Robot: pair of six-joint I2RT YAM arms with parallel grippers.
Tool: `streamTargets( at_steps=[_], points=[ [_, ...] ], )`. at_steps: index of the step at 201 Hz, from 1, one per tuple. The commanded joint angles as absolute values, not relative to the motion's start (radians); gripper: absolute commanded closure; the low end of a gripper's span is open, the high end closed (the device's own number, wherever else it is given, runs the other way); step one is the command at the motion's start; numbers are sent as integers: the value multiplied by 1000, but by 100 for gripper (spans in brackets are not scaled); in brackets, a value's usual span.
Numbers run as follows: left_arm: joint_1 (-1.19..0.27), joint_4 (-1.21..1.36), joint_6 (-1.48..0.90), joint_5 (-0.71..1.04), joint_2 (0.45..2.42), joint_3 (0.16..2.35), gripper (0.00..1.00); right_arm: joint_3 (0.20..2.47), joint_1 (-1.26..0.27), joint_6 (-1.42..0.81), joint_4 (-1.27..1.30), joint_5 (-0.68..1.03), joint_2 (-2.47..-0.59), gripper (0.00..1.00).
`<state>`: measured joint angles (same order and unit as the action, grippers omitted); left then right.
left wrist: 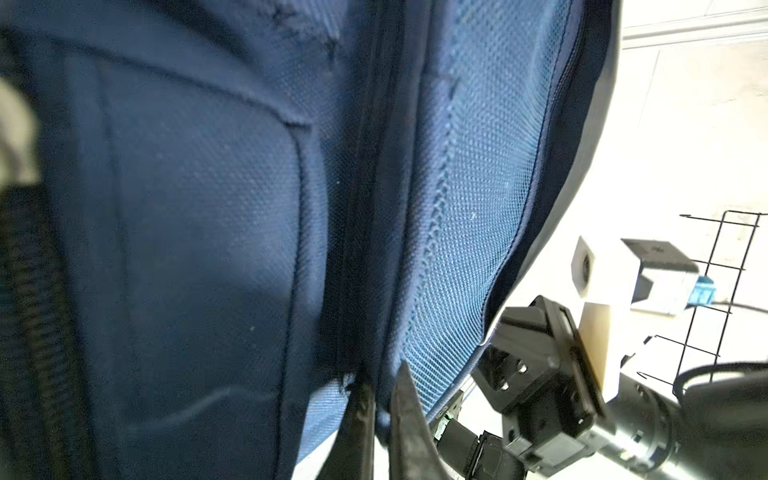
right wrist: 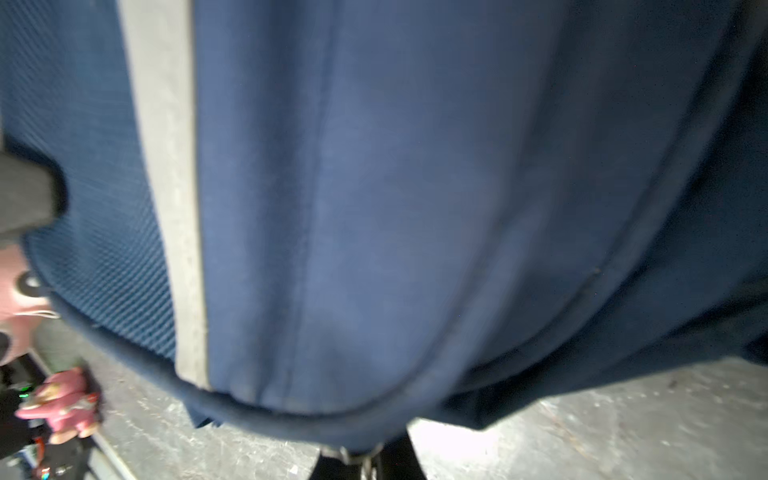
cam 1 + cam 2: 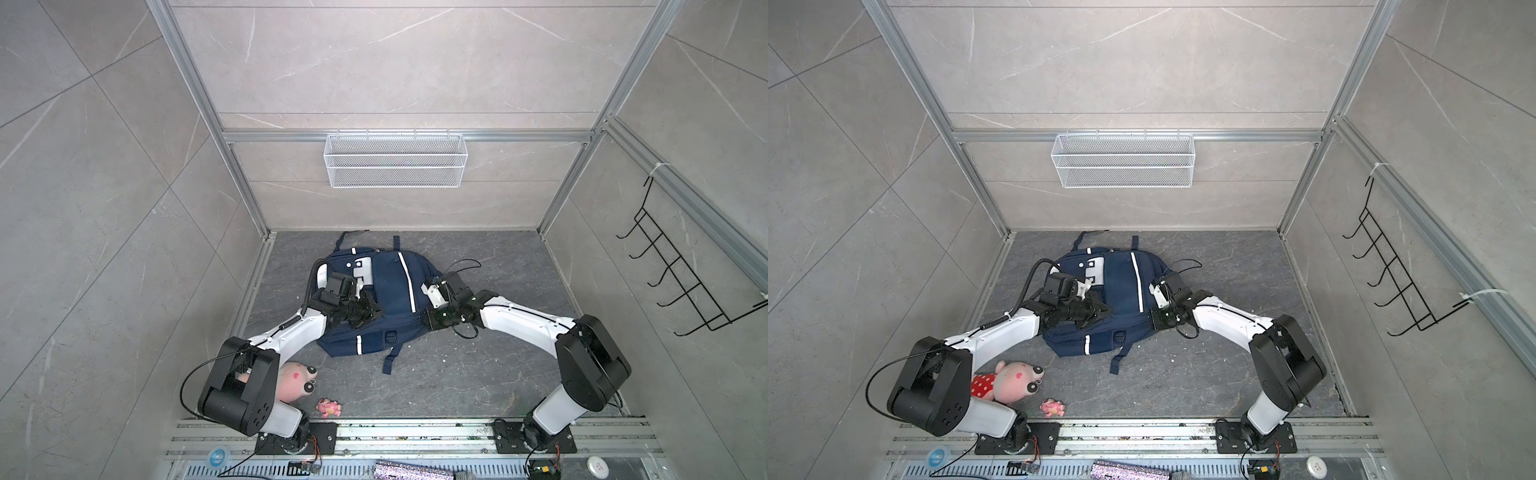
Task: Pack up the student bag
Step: 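Close the right gripper on the metal zipper pull while the left holds the bag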
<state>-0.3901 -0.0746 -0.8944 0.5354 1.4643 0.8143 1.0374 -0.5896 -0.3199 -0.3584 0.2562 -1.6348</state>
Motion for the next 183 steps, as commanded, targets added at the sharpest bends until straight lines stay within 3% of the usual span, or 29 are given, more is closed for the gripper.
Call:
streamTargets(
  at_steps=[1, 76, 183],
  points=[
    [-330, -200, -785, 447, 1435, 838, 100, 1040, -500, -290, -465, 138, -1583, 100],
    [-329, -258, -721, 419, 1418, 838, 100, 1112, -500, -93, -626, 86, -1552, 100],
    [-328, -424, -545, 377, 1429, 930, 100, 1157, -500, 40, -847, -213, -1484, 100]
  ],
)
